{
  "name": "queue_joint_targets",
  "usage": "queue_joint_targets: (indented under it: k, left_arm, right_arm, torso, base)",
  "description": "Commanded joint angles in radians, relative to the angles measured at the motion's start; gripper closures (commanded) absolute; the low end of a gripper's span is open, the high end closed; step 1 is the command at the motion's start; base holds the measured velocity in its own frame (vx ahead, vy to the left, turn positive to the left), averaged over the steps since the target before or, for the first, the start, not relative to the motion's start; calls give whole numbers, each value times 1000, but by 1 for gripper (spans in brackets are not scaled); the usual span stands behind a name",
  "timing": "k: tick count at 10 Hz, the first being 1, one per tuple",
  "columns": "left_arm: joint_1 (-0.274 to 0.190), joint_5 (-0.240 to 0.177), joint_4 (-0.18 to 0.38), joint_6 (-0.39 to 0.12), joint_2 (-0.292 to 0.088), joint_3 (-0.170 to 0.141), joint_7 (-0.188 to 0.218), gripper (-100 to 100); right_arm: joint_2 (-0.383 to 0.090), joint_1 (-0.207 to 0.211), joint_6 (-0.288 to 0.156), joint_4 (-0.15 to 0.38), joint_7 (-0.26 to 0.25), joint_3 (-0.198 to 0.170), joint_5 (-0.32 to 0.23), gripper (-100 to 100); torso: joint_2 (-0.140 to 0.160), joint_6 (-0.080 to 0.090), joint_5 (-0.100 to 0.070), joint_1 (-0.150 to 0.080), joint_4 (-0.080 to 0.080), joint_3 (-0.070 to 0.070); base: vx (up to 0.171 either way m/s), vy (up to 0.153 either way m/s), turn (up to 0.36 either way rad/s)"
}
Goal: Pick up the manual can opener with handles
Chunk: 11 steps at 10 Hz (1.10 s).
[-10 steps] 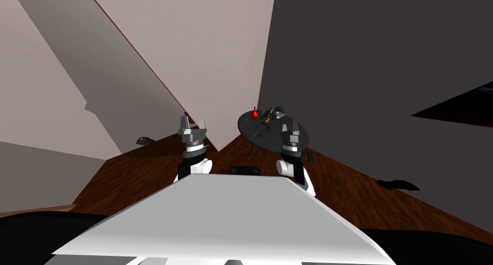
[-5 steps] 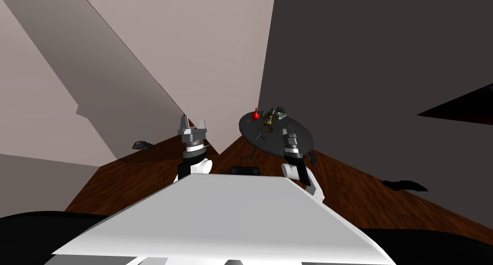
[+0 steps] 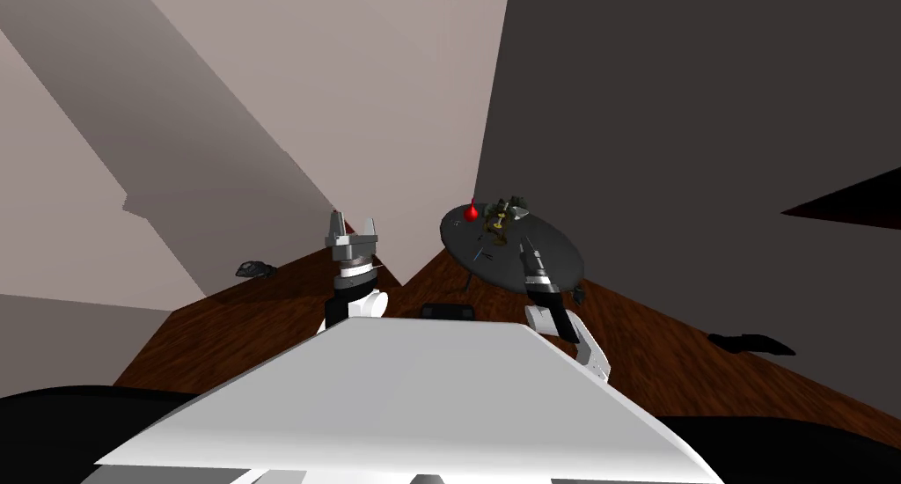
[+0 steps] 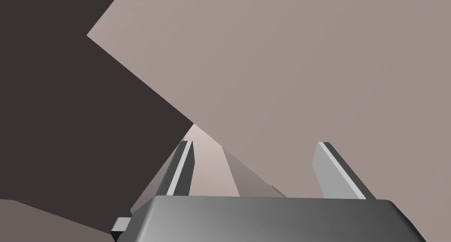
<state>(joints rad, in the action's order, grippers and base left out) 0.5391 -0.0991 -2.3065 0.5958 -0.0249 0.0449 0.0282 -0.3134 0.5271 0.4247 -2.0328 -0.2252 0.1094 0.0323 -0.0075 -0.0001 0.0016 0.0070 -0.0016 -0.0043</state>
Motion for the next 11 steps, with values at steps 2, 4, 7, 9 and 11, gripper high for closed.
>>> queue_joint_targets:
  k: [2,4,7,9,11]
  left_arm:
    - [0,0,0,0,0,0,0,0]
    - [0,0,0,0,0,0,0,0]
    - [0,0,0,0,0,0,0,0]
    - [0,0,0,0,0,0,0,0]
    - [0,0,0,0,0,0,0,0]
  right_arm:
    - [-66,15,-11,65,-45,14,-4,-100]
    - [-108,24,-21,111,-71,22,-7,-100]
    - [-175,44,-42,178,-127,34,-17,-100]
    - [-230,53,-53,234,-155,37,-24,-100]
    - [-278,62,-64,286,-183,38,-32,-100]
  torso:
    - [0,0,0,0,0,0]
    - [-3,0,1,3,-1,-2]
    - [3,0,0,0,0,1]
    - [3,0,0,-2,1,2]
    - [1,0,0,-1,0,1]
  base:
    - [106,122,-1]
    - [142,153,7]
    - [72,112,20]
    - [83,102,37]
    - [87,107,37]
